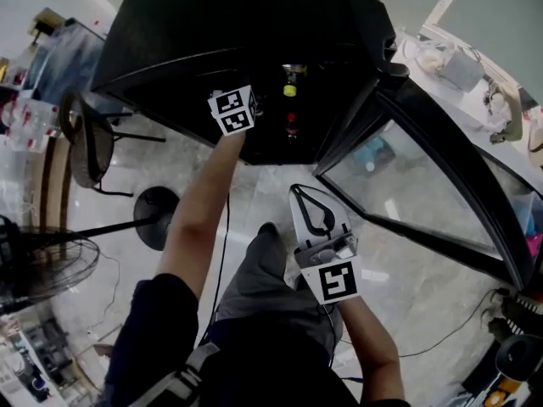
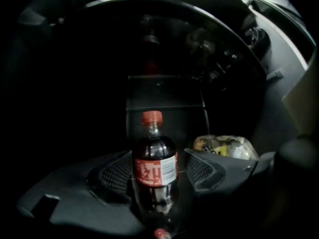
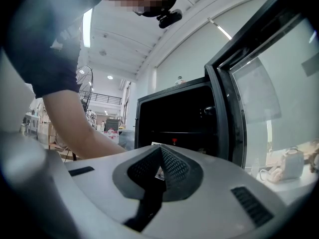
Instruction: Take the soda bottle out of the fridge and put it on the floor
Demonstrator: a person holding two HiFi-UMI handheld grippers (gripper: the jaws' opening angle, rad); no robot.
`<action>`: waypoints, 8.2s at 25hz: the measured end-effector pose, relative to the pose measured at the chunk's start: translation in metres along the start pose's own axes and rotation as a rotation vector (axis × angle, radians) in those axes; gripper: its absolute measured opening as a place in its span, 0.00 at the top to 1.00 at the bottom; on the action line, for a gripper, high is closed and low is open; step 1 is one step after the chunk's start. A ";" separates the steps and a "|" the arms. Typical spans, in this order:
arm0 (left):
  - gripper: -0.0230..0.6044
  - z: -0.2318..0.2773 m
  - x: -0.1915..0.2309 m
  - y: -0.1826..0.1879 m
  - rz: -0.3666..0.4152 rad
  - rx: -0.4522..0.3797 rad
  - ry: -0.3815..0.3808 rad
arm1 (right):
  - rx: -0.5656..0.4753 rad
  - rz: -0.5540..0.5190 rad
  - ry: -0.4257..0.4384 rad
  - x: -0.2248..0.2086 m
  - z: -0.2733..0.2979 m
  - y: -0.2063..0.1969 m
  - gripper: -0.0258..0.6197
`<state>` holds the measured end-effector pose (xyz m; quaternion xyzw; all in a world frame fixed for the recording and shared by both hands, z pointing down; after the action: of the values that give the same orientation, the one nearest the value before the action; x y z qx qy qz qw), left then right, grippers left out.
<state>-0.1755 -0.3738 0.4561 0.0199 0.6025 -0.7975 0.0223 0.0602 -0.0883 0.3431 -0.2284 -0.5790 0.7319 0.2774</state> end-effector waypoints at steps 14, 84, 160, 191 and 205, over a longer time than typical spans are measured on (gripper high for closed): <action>0.44 0.022 0.007 0.012 -0.001 0.028 -0.052 | 0.008 0.027 0.016 0.001 0.009 -0.007 0.93; 0.46 -0.128 -0.046 -0.443 0.122 0.135 -0.436 | 0.145 -0.087 0.153 -0.014 0.079 -0.323 0.93; 0.46 -0.046 -0.072 -0.768 0.026 0.252 -0.328 | 0.214 -0.116 0.236 -0.032 0.141 -0.509 0.93; 0.46 -0.076 -0.066 -0.756 0.121 0.223 -0.360 | 0.219 -0.120 0.241 -0.033 0.133 -0.517 0.93; 0.64 -0.124 -0.033 -0.693 0.124 0.131 -0.404 | 0.200 -0.118 0.258 -0.034 0.127 -0.505 0.93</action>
<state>-0.1827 -0.0652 1.0898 -0.1017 0.5305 -0.8198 0.1902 0.0737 -0.1139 0.8641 -0.2572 -0.4753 0.7330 0.4131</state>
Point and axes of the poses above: the fingertips, and each gripper's own axes: z forward along the fingers, x to its left, y out of its top, the point moved 9 cm from there along -z, backward along the fingers, and after that the axes turned 11 degrees about x, right-handed, at the moved point
